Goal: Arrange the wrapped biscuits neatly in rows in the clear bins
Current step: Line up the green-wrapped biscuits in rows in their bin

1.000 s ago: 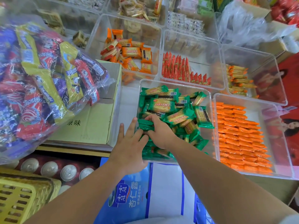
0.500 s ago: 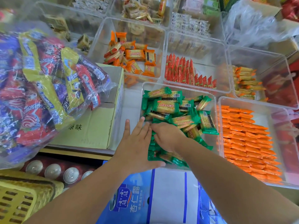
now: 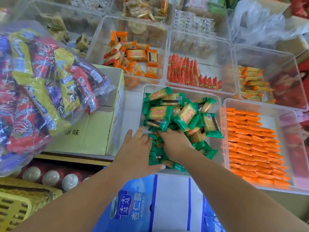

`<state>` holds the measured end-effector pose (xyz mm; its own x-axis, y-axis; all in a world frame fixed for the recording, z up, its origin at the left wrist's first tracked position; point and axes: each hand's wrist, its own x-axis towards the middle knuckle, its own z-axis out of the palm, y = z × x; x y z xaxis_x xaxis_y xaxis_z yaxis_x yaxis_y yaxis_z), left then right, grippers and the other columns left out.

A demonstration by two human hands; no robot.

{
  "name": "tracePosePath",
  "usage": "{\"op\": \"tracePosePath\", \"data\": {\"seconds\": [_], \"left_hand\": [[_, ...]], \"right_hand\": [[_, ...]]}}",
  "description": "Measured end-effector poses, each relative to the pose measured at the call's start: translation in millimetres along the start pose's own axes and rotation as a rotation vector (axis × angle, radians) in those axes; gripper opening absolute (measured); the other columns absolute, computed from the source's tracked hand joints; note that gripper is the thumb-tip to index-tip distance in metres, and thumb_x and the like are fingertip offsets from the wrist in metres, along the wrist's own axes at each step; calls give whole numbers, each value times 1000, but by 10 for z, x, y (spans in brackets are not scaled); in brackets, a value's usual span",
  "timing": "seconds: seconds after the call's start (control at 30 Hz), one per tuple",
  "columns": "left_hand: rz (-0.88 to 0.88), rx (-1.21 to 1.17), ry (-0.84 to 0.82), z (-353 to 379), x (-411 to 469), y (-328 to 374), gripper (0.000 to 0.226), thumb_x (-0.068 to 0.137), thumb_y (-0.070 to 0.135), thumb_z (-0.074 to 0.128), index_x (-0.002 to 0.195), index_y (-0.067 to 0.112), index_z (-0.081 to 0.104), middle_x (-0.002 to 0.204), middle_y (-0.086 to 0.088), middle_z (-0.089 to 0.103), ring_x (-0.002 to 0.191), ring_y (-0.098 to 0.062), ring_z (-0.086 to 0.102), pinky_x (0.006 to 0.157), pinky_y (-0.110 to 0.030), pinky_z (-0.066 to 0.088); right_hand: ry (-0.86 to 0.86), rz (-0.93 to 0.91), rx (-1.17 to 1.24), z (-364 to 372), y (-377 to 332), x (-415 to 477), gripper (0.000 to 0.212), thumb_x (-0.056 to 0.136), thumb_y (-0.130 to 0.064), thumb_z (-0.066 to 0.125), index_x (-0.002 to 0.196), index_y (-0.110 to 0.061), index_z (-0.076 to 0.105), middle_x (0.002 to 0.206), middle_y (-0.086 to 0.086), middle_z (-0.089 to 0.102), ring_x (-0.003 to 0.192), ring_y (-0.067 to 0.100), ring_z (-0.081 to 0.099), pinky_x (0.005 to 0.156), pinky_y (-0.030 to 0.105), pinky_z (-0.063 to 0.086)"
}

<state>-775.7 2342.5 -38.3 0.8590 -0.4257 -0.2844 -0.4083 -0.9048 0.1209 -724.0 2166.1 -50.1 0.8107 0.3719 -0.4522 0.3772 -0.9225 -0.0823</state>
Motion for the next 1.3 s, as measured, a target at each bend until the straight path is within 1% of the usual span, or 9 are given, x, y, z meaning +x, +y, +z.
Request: {"op": "tracePosePath", "data": {"seconds": [0.17, 0.37, 0.6, 0.8, 0.93, 1.07, 1.13, 1.23, 1.3], "left_hand": [[5, -30, 19, -24, -12, -11, 117, 73, 96, 16, 141, 9, 55, 139, -2, 55, 147, -25, 14, 119, -57, 18], [15, -27, -3, -37, -13, -23, 118, 73, 95, 12, 144, 10, 52, 143, -4, 53, 149, -27, 13, 119, -56, 18], [18, -24, 24, -29, -18, -27, 111, 77, 92, 19, 142, 9, 55, 141, -5, 54, 145, -28, 19, 118, -57, 21], [6, -47, 147, 26, -56, 2, 85, 82, 74, 39, 134, 9, 57, 142, -9, 40, 139, -28, 32, 119, -58, 25], [6, 37, 44, 41, -19, 6, 99, 83, 77, 26, 153, 8, 37, 164, -17, 24, 152, -32, 13, 120, -65, 7], [5, 91, -41, 58, 19, -19, 106, 82, 82, 15, 155, 8, 34, 160, -19, 31, 151, -34, 8, 117, -68, 4], [5, 99, -53, 55, 17, -18, 106, 82, 82, 13, 155, 8, 34, 160, -19, 32, 150, -34, 9, 117, -68, 6], [3, 83, -40, 32, 13, -14, 106, 81, 82, 14, 154, 8, 35, 158, -17, 35, 150, -33, 10, 118, -66, 10], [4, 72, -43, 16, 10, -13, 105, 82, 82, 15, 155, 8, 34, 159, -17, 34, 150, -33, 10, 118, -64, 13]], "right_hand": [[23, 50, -29, -51, -139, 88, 35, 92, -6, 53, 124, -19, 56, 115, 12, 57, 97, 34, 62, 79, 41, 51], [62, 94, 59, -78, -82, 136, 19, 96, -13, 54, 113, -19, 61, 107, 8, 58, 88, 32, 64, 66, 37, 49], [152, 134, 397, -147, -163, 161, 26, 98, -25, 56, 123, -20, 62, 114, 7, 66, 102, 29, 62, 82, 37, 50], [-13, 77, 675, -218, -270, 113, 36, 99, -14, 43, 135, -19, 50, 122, 11, 66, 108, 30, 60, 92, 39, 48], [-79, -31, 380, -384, -234, 76, 31, 98, -16, 45, 126, -15, 57, 113, 10, 66, 102, 31, 61, 85, 40, 51], [347, -140, 66, -539, -224, 6, 7, 87, -18, 60, 91, -13, 63, 85, 4, 61, 78, 30, 63, 59, 35, 47], [527, -232, -72, -587, -191, 52, 17, 77, -16, 71, 93, -13, 68, 94, 6, 63, 89, 30, 60, 71, 40, 51], [346, -217, -273, -638, -131, 231, 53, 77, -22, 72, 128, -26, 57, 133, 7, 53, 125, 32, 45, 106, 47, 39], [206, -165, -359, -620, -119, 346, 64, 84, -24, 66, 143, -29, 40, 140, 9, 45, 130, 35, 39, 113, 51, 30]]}}
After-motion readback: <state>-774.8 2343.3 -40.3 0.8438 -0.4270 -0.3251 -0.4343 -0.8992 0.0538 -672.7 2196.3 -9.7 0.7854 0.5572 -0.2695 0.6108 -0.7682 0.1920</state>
